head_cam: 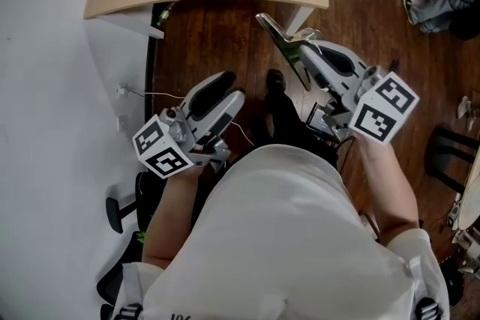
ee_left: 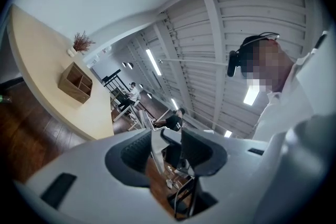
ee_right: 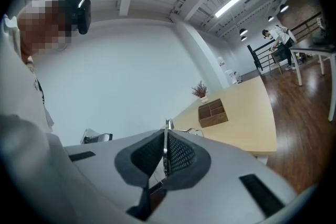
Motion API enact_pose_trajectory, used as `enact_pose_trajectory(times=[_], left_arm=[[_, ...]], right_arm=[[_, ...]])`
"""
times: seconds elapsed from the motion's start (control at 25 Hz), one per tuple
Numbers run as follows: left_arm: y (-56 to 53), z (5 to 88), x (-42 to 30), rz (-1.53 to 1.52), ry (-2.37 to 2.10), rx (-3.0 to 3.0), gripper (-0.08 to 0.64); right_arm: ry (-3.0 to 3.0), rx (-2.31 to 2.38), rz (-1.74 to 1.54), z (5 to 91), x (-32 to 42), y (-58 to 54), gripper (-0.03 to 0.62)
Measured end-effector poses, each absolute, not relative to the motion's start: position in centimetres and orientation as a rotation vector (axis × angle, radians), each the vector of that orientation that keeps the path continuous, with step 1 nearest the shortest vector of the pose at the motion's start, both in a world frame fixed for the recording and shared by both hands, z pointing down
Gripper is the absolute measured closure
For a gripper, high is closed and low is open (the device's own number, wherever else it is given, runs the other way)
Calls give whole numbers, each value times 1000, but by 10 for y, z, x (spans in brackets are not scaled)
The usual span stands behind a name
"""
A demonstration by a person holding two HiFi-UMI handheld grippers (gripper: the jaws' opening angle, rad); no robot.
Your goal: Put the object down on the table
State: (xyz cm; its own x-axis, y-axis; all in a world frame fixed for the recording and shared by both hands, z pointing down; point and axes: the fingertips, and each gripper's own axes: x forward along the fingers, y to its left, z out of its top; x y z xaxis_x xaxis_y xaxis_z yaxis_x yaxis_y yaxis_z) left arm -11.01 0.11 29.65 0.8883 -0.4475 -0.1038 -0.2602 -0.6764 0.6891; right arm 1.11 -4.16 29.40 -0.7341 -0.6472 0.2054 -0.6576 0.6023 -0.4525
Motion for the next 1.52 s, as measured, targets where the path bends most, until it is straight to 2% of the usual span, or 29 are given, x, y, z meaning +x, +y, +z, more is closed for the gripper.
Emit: enact_pose_trajectory(times=[0.24,0.32,0.44,0.52,0.72,0.88,1.16,1.52], left_arm=[[-52,309,-121,-333,-599,2338,385],[-75,314,-125,-333,-631,2328,469],[-107,316,-123,-314,-664,2320,472],[-128,317,-119,-297,-692,2316,555],[-174,319,-109,-264,-738,2310,558],[-217,323,-129,-255,-771,2286,558],[-221,320,-128,-223,-718,2311,558],[-237,273,-128,-110,-583,2371,558]], right_arm=[[-2787,1085,758,319,9,-106,591],[-2782,1061,745,326,7,-131,591],[-2773,1016,713,329,6,-167,591],[-2768,986,707,331,8,-189,591],[-2740,938,713,341,12,-241,591],[-2699,919,745,358,-8,-294,591],[-2664,957,751,370,-11,-304,591],[-2700,1207,727,321,5,-322,591]])
